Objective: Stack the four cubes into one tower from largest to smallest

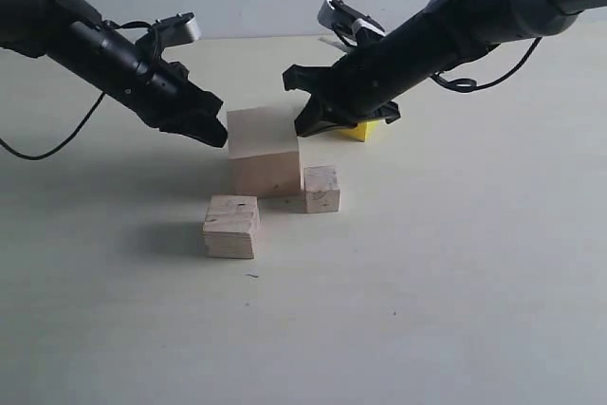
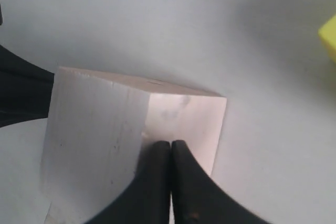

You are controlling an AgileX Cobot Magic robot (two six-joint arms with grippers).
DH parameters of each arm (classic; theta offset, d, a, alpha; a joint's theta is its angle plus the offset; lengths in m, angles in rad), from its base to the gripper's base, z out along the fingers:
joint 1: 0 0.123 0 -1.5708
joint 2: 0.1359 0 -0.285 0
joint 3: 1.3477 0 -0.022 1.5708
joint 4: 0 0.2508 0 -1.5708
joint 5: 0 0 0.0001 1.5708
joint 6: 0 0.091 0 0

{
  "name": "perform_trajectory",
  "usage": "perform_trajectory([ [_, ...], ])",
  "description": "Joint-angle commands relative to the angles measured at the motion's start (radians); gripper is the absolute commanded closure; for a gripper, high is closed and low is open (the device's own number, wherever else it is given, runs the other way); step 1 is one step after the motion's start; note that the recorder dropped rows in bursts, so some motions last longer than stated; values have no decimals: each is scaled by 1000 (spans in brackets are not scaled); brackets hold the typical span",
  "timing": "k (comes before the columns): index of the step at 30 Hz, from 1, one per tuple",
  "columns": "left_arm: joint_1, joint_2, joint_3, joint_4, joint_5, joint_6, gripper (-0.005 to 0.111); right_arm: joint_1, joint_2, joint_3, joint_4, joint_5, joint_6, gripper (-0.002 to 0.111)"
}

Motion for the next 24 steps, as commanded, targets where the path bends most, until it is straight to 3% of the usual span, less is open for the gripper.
perform_trajectory([
  [1,12,-6,1,-67,-7,6,107,7,-2,-13,33,29,11,108],
  [18,23,-6,1,-34,-1,-4,107,7,-2,-13,22,11,10,108],
  [24,50,-10,1,-24,24,-9,107,7,-39,-13,-105,-7,102,108],
])
